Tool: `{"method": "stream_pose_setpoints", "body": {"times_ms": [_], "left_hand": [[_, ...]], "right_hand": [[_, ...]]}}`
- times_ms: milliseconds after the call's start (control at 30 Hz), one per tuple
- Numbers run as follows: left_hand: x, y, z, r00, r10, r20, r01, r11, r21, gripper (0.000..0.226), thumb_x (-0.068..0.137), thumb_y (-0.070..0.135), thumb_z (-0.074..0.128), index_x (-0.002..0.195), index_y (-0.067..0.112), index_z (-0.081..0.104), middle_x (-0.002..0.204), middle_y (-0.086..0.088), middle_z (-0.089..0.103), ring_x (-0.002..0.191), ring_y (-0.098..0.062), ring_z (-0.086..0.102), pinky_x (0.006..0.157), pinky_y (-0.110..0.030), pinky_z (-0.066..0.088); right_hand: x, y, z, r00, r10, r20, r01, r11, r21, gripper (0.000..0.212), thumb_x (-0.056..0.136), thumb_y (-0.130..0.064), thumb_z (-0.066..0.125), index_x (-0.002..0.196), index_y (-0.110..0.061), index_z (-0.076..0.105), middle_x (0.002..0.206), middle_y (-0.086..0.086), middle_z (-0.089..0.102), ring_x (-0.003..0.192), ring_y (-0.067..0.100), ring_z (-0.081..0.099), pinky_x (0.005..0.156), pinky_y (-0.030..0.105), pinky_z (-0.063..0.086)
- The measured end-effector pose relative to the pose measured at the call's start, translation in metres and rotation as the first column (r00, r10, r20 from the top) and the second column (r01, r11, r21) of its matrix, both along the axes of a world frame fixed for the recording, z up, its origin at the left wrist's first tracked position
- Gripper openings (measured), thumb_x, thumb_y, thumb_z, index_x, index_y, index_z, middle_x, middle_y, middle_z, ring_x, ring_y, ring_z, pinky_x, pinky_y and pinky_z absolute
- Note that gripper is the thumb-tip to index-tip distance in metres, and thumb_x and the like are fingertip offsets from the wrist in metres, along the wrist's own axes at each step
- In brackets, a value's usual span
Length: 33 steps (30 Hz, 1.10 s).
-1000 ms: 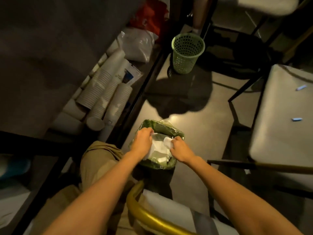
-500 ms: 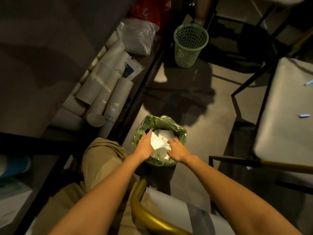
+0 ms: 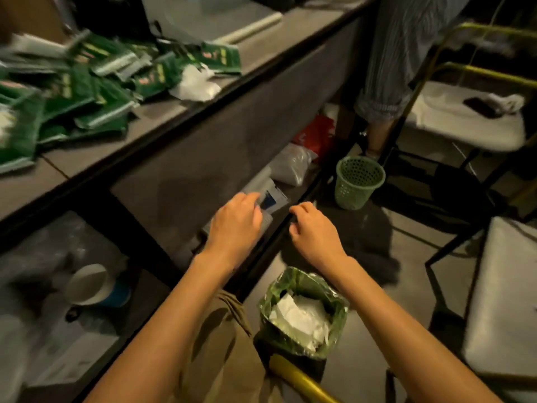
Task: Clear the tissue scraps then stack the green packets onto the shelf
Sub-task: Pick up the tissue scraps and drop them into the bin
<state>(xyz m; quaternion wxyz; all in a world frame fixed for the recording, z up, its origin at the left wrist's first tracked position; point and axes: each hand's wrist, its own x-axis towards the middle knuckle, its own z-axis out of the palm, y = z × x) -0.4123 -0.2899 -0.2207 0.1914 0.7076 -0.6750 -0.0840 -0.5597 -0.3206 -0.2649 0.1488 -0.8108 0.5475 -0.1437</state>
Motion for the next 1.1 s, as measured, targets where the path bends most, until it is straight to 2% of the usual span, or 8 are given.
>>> {"method": "stream_pose_setpoints", "body": {"times_ms": [167,367,467,667,833,933,1033,1100], "left_hand": [[0.043,0.025,0.093,0.988,0.145,-0.047,-0.152,0.932,-0.329,0.031,0.094,0.021,0.048,0.123,0.013,0.058,0.116,-0.010,0.062,0.104,-0.031,0.059,0.084,-0.039,0.043],[0.117,0.044,0.139,0.937,0.323,-0.135,-0.349,0.826,-0.442,0.027,0.090,0.015,0.053,0.113,0.007,0.065,0.110,-0.015,0.067,0.099,-0.032,0.062,0.087,-0.041,0.048],[0.154,0.049,0.143,0.891,0.438,-0.118,-0.446,0.802,-0.398,0.027,0.090,0.012,0.053,0.113,0.005,0.065,0.112,-0.018,0.064,0.105,-0.034,0.058,0.089,-0.037,0.041],[0.200,0.039,0.139,0.806,0.581,0.110,-0.557,0.809,-0.188,0.035,0.092,0.013,0.046,0.125,0.005,0.052,0.130,-0.019,0.047,0.122,-0.036,0.040,0.100,-0.044,0.032],[0.215,0.024,0.141,0.798,0.590,0.124,-0.591,0.806,-0.033,0.039,0.096,0.013,0.037,0.132,-0.002,0.039,0.139,-0.023,0.034,0.131,-0.036,0.030,0.105,-0.043,0.029],[0.218,0.016,0.137,0.780,0.607,0.150,-0.620,0.783,0.053,0.052,0.098,0.012,0.032,0.146,0.002,0.015,0.152,-0.027,0.013,0.142,-0.038,0.008,0.116,-0.046,0.011],[0.216,0.014,0.135,0.782,0.604,0.155,-0.616,0.786,0.043,0.047,0.095,0.004,0.033,0.141,0.001,0.023,0.140,-0.028,0.034,0.129,-0.042,0.030,0.107,-0.048,0.025],[0.214,0.015,0.133,0.800,0.585,0.133,-0.587,0.809,-0.027,0.041,0.094,0.000,0.035,0.135,-0.001,0.031,0.126,-0.025,0.047,0.115,-0.039,0.044,0.091,-0.044,0.036]], "right_hand": [[0.057,0.004,0.103,0.972,0.126,0.200,-0.071,0.963,-0.260,0.029,0.089,-0.012,0.051,0.116,-0.002,0.057,0.118,0.015,0.054,0.102,0.035,0.057,0.085,0.045,0.045],[0.133,-0.002,0.157,0.951,0.290,0.109,-0.228,0.893,-0.387,0.027,0.093,-0.014,0.046,0.115,-0.004,0.055,0.122,0.012,0.050,0.108,0.032,0.052,0.085,0.039,0.041],[0.164,-0.019,0.160,0.949,0.311,0.043,-0.274,0.886,-0.374,0.034,0.093,-0.013,0.045,0.126,-0.004,0.049,0.134,0.014,0.043,0.120,0.033,0.044,0.093,0.039,0.039],[0.203,-0.046,0.151,0.969,0.235,-0.070,-0.241,0.860,-0.451,0.052,0.090,-0.018,0.049,0.139,-0.004,0.038,0.153,0.019,0.023,0.143,0.036,0.014,0.116,0.045,0.014],[0.214,-0.062,0.159,1.000,0.023,-0.015,-0.026,0.977,-0.213,0.068,0.095,-0.032,0.044,0.149,-0.009,0.010,0.157,0.018,-0.001,0.144,0.038,-0.006,0.115,0.051,0.006],[0.213,-0.069,0.159,1.000,-0.010,0.026,0.012,0.997,-0.077,0.066,0.096,-0.038,0.040,0.148,-0.005,0.014,0.154,0.022,0.013,0.142,0.037,0.012,0.114,0.049,0.012],[0.213,-0.068,0.157,0.997,-0.010,0.074,0.020,0.991,-0.136,0.049,0.094,-0.032,0.042,0.133,-0.002,0.034,0.135,0.020,0.042,0.124,0.037,0.039,0.104,0.044,0.029],[0.212,-0.066,0.156,0.997,0.008,0.081,0.008,0.981,-0.194,0.039,0.094,-0.027,0.043,0.124,-0.003,0.040,0.129,0.018,0.048,0.119,0.035,0.043,0.098,0.042,0.033]]}}
